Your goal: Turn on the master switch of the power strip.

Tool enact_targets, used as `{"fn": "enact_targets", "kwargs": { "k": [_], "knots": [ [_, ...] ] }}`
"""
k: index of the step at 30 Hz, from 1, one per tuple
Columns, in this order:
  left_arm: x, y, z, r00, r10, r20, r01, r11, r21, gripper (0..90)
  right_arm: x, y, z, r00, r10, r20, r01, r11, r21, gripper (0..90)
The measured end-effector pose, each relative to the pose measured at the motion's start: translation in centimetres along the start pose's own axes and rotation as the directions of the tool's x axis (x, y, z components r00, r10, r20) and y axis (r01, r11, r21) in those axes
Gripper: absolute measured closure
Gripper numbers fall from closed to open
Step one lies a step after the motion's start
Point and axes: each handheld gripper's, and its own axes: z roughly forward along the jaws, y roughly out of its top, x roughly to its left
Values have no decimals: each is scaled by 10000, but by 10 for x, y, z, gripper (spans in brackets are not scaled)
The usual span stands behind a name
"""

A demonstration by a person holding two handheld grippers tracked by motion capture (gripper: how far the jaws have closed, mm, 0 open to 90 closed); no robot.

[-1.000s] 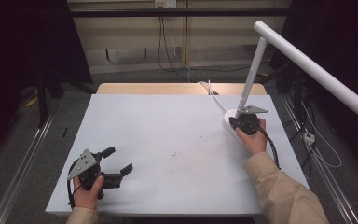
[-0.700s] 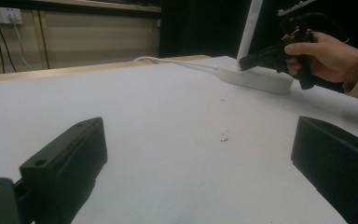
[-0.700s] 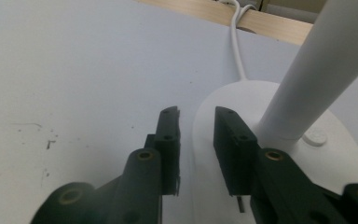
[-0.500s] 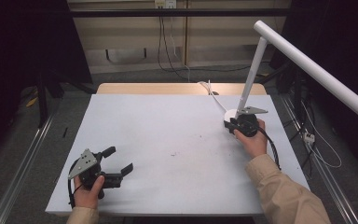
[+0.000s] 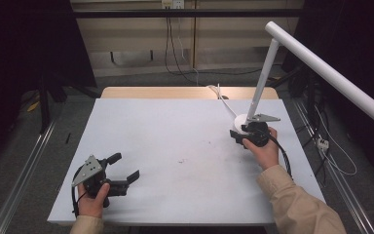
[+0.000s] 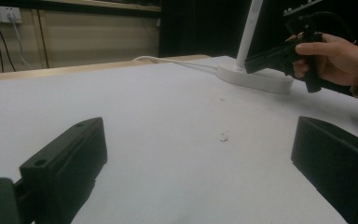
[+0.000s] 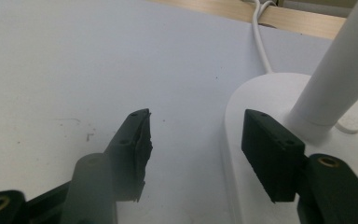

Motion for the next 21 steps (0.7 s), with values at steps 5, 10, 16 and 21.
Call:
{"fn": "enact_targets", "kwargs": {
  "k": [5,10,16,21],
  "knots": [
    [0,0,0,10000,31,30,-31,10000,35,33,1,-1,-5,9998,87,-172,-88,10000,-22,338],
    [0,0,0,10000,-1,-11,1,10000,-4,33,4,0,-10,9994,87,-323,-92,9998,-149,299],
    [0,0,-1,10000,47,-10,-47,10000,-9,33,9,-2,-14,9990,-13,-453,3,9997,-225,276],
    [0,0,0,10000,31,6,-31,10000,6,33,11,-9,-17,9984,-88,-551,79,9998,-162,246]
  ]
}}
